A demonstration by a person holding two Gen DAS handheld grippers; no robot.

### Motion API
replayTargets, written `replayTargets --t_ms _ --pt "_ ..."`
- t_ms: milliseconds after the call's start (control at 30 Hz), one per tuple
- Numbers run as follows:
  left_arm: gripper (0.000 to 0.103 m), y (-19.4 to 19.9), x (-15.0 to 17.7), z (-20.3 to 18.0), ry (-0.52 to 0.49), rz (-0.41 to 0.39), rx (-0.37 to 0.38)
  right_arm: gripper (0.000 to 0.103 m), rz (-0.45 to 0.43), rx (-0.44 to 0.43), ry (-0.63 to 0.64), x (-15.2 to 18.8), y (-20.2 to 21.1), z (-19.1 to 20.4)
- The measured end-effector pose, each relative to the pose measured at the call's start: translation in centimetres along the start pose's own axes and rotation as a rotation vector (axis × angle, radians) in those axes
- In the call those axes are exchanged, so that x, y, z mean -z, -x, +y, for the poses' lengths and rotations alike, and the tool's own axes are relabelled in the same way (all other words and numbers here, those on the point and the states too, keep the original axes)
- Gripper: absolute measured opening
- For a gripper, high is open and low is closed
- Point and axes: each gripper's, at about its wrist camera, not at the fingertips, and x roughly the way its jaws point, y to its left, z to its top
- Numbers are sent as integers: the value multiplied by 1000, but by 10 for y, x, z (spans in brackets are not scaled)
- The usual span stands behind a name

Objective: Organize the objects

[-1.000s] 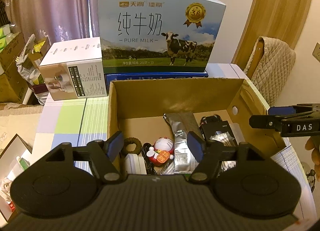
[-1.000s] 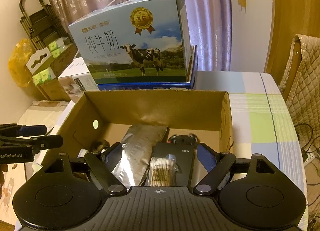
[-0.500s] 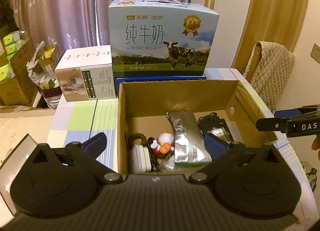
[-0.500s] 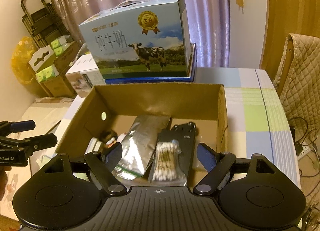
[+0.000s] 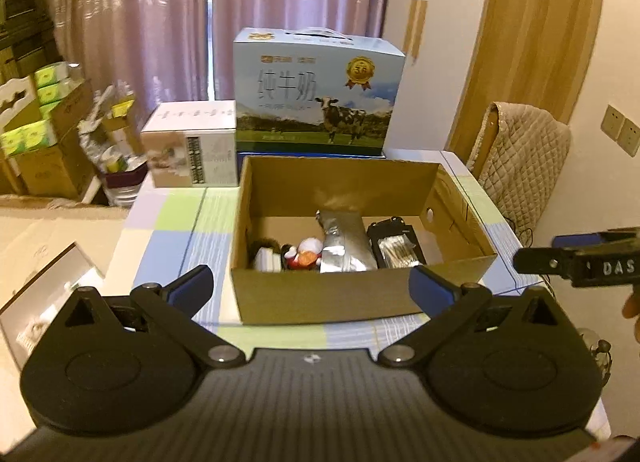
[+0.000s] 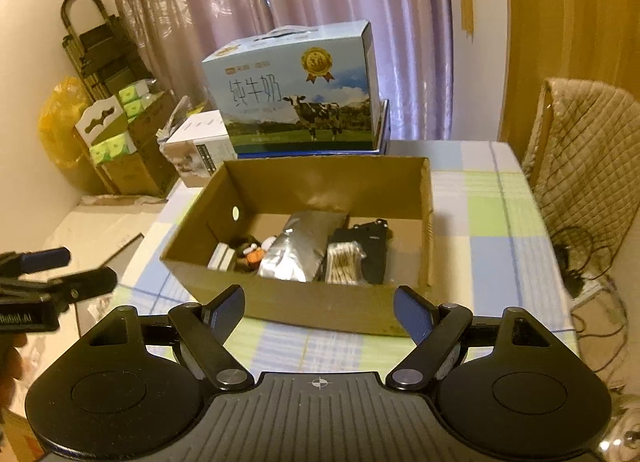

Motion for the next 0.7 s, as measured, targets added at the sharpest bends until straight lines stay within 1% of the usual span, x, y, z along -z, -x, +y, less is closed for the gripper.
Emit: replayTargets --t_ms 167,300,367,533,700 --pt "102 37 16 -5 18 -3 -8 79 -18 18 -3 22 30 10" --pt "102 63 30 -12 -4 -15 -30 79 -28 21 0 40 49 20" --pt "102 74 36 -15 -6 -23 -30 79 -31 24 2 50 59 24" --pt "102 100 56 -21 -1 -36 -40 79 -46 9 -24 73 86 28" --pt "102 114 78 -27 15 -24 -43 79 -59 30 -35 95 108 30"
